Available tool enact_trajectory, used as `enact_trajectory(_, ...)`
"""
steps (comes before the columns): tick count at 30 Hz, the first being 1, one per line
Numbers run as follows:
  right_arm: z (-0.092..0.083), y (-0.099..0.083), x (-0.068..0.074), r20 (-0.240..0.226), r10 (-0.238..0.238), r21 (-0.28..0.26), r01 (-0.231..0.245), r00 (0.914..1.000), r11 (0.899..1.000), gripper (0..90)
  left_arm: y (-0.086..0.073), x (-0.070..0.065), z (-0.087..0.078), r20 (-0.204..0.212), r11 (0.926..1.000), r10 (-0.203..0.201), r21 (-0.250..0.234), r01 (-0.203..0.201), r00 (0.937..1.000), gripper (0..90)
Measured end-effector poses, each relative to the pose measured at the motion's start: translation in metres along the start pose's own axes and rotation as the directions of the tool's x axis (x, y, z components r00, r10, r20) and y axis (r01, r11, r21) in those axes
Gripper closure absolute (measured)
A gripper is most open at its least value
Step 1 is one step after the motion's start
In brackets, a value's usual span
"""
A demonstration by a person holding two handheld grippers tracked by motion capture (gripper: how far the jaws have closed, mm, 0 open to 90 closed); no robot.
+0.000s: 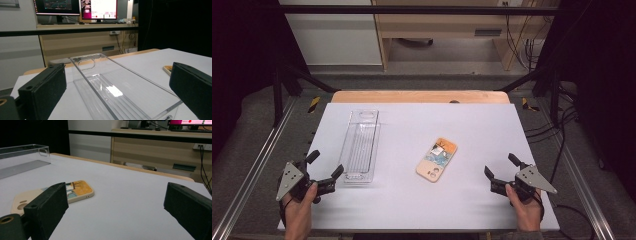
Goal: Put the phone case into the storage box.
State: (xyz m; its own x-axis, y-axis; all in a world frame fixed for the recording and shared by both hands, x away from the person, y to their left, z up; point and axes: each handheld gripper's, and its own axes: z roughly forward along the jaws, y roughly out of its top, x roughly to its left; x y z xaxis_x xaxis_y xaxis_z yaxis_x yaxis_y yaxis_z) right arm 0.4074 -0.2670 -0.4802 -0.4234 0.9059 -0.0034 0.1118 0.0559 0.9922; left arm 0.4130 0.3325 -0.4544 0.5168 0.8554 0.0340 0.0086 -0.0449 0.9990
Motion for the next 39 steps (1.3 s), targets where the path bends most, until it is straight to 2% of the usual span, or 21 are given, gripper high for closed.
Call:
enact_trajectory(4,0.001,-0.001,0.001,0.006,0.017,0.011,-0.017,0.9998,1.000,5.4,0.000,-0.001,0.000,-0.001,1.0000,0.006,-0.002,-0.006,1.0000,0.7)
enact_trajectory(7,0.001,-0.001,0.002,0.009,0.012,0.022,-0.012,0.9999,1.000,5.4,0.000,-0.001,0.000,-0.003,1.0000,0.007,0.000,-0.007,1.0000,0.7)
enact_trajectory(9,0.001,0.000,0.003,0.021,0.011,0.043,-0.012,0.9997,0.999,5.1,0.000,-0.001,-0.001,-0.010,1.0000,0.007,0.000,-0.007,0.9999,0.7)
enact_trajectory(17,0.008,0.005,0.009,0.018,0.020,0.104,-0.022,0.9996,0.994,4.0,0.000,0.001,-0.004,-0.022,1.0000,0.001,-0.003,-0.002,0.9998,0.7)
enact_trajectory(21,0.012,0.013,0.012,0.012,-0.005,0.135,0.003,0.9999,0.991,3.6,0.000,0.001,-0.004,-0.018,1.0000,0.003,-0.002,-0.003,0.9998,0.7)
enact_trajectory(27,0.019,0.031,0.013,0.005,-0.047,0.188,0.046,0.9989,0.981,4.3,0.000,0.001,-0.004,-0.016,1.0000,-0.002,-0.002,0.002,0.9999,0.7)
enact_trajectory(28,0.022,0.037,0.013,-0.004,-0.063,0.204,0.062,0.9980,0.977,4.4,0.000,0.001,-0.004,-0.016,1.0000,-0.006,-0.004,0.006,0.9999,0.7)
enact_trajectory(32,0.026,0.046,0.014,-0.009,-0.075,0.229,0.075,0.9972,0.970,4.4,0.001,0.002,-0.005,-0.015,0.9999,-0.013,-0.010,0.013,0.9998,0.7)
enact_trajectory(39,0.030,0.057,0.014,-0.020,-0.081,0.239,0.084,0.9965,0.967,4.3,0.000,0.003,-0.005,-0.013,0.9997,-0.020,-0.010,0.020,0.9997,0.5)
